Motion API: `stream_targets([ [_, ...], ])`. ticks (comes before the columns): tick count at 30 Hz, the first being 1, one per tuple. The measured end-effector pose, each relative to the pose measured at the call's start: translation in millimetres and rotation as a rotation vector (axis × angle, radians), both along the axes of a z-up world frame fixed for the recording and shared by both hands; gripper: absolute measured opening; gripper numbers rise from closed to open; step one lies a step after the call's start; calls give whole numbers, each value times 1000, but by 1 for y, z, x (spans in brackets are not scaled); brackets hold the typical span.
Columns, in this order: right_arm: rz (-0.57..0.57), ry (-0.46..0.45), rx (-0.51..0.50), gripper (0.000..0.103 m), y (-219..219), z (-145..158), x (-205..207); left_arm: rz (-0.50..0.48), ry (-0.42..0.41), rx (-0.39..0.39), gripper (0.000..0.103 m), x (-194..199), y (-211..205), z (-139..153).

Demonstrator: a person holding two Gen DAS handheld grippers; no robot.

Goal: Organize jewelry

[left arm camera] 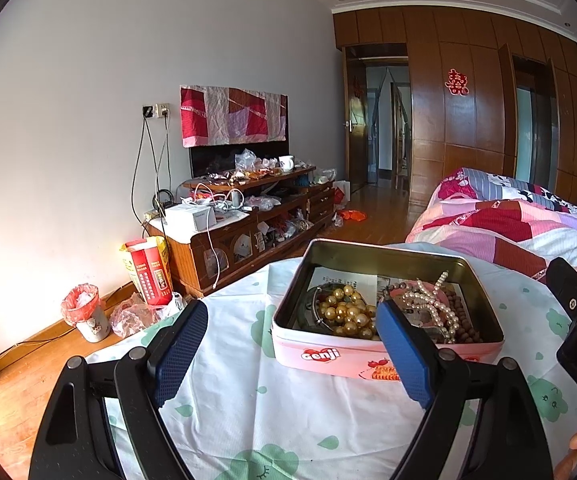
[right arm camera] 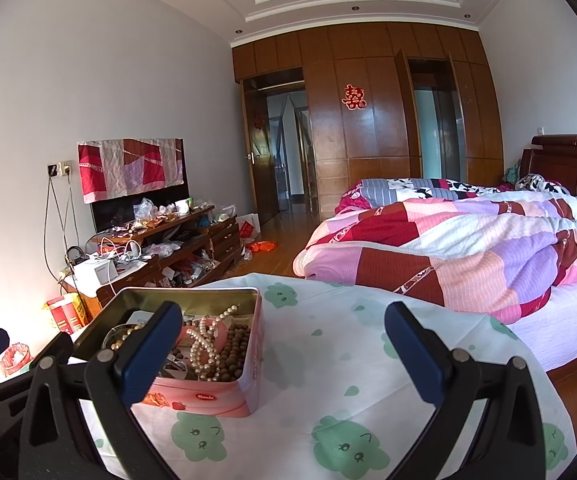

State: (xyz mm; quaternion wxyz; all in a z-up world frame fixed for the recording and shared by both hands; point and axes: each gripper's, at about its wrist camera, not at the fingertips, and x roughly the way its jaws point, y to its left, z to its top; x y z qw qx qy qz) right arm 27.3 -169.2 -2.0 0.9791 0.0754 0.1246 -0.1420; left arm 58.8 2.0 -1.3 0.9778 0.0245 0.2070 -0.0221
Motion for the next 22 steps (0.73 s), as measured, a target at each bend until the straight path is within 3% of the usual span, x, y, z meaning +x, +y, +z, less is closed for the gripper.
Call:
stream_targets([
  [5, 0, 1, 0, 103, -1, -1, -1, 18, 3, 15, 86, 0, -2, 3],
  [9, -1, 1, 0, 103, -1, -1, 0, 62, -63, 31, 86, -6, -3, 7],
  [22, -12, 15, 4, 103, -9, -7, -5, 67, -53, 16, 86, -4, -1, 6],
])
